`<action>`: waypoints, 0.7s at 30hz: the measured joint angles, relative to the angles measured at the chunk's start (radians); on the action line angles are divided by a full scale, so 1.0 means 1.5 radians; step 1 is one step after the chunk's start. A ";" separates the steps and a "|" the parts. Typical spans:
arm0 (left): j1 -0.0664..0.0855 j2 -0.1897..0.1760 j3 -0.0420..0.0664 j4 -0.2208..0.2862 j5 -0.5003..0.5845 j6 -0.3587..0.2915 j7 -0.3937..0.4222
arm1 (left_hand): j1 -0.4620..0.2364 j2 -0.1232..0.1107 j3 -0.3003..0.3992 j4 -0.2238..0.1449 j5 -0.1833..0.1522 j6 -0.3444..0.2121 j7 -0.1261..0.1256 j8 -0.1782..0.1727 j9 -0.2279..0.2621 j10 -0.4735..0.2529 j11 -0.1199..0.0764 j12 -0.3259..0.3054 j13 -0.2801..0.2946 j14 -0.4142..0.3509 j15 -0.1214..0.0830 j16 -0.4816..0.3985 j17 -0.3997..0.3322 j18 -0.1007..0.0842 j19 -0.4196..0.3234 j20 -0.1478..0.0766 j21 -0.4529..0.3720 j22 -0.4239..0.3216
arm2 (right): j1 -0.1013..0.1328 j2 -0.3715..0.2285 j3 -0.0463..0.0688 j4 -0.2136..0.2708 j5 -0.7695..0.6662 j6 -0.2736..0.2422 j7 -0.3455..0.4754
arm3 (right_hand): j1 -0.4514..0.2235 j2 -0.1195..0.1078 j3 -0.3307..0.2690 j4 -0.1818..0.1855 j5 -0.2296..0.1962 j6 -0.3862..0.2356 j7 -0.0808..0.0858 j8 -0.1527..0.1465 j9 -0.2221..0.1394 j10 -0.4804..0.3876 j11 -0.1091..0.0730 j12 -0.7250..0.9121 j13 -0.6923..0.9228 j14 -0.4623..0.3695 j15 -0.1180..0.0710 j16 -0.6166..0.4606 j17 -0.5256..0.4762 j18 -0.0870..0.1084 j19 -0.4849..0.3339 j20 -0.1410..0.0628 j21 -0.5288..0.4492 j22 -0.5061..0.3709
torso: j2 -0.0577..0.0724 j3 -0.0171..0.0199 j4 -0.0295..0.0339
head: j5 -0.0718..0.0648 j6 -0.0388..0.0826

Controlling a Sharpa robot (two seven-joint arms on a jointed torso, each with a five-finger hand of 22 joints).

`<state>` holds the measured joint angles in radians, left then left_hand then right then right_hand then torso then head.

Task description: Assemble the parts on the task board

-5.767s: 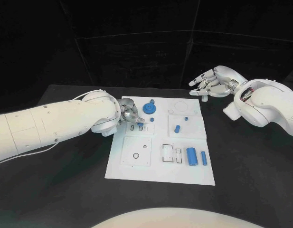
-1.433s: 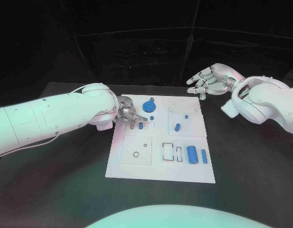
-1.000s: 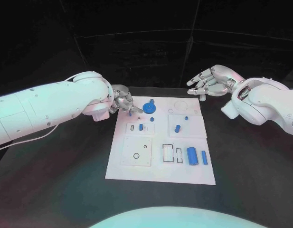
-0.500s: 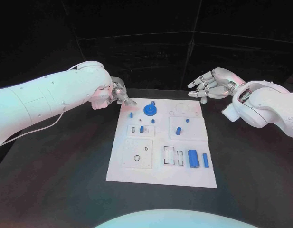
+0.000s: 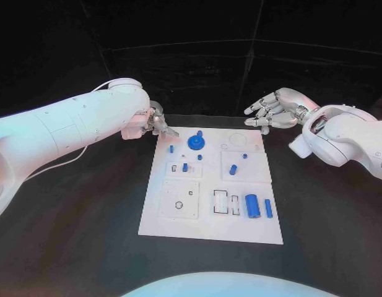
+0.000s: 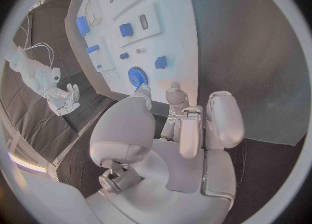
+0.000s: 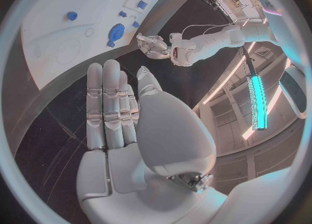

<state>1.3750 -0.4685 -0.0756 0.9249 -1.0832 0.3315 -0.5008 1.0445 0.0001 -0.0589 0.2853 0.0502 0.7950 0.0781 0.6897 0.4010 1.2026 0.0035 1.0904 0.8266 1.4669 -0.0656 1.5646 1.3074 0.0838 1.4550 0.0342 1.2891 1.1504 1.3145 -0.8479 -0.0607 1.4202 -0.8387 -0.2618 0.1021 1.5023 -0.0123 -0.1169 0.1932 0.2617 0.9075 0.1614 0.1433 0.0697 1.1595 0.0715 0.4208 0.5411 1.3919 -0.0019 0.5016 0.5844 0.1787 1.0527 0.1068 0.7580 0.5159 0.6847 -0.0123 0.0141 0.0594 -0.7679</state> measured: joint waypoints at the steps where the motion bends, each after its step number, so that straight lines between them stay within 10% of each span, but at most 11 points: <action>1: -0.001 0.002 0.000 -0.003 -0.001 0.002 0.000 | 0.000 0.000 0.000 0.000 0.000 0.001 -0.001 0.000 0.000 0.000 0.000 0.001 0.000 0.000 0.000 0.000 0.000 0.000 0.000 0.000 0.002 0.001 | 0.000 0.000 0.000 0.000 0.000 0.000 0.000 | -0.001 0.001 0.000 0.000 0.000 0.000 0.000 0.000 0.000 0.000 0.000 0.000 0.000 0.000 0.000 0.000 0.000 0.000 0.000 0.000 0.000 0.000 | 0.000 0.0001 0.0000 | 0.000 0.000; 21: -0.010 0.023 -0.003 -0.023 -0.008 0.049 0.011 | 0.030 0.024 -0.017 -0.006 0.000 0.027 -0.012 0.012 -0.001 0.008 -0.008 0.009 0.008 0.000 -0.005 0.000 0.000 0.000 0.002 -0.002 0.011 0.015 | 0.000 0.004 0.000 -0.001 0.000 0.000 0.000 | -0.001 0.001 0.000 0.000 0.000 0.000 0.000 0.000 0.000 0.000 0.000 0.000 0.000 0.000 0.000 -0.003 0.001 0.000 0.000 0.000 -0.003 -0.001 | -0.001 0.0005 0.0012 | -0.002 -0.005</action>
<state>1.3597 -0.4334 -0.0795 0.8907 -1.0948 0.4052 -0.4838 1.0894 0.0368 -0.0840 0.2769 0.0502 0.8348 0.0606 0.7070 0.4001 1.2152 -0.0091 1.1041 0.8385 1.4668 -0.0732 1.5646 1.3074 0.0838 1.4583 0.0308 1.3053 1.1735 1.3145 -0.8424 -0.0607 1.4186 -0.8388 -0.2618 0.1025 1.5013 -0.0113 -0.1169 0.1932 0.2617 0.9076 0.1615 0.1433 0.0697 1.1595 0.0715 0.4208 0.5410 1.3919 -0.0019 0.4964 0.5858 0.1787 1.0527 0.1068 0.7540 0.5151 0.6837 -0.0115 0.0159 0.0569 -0.7750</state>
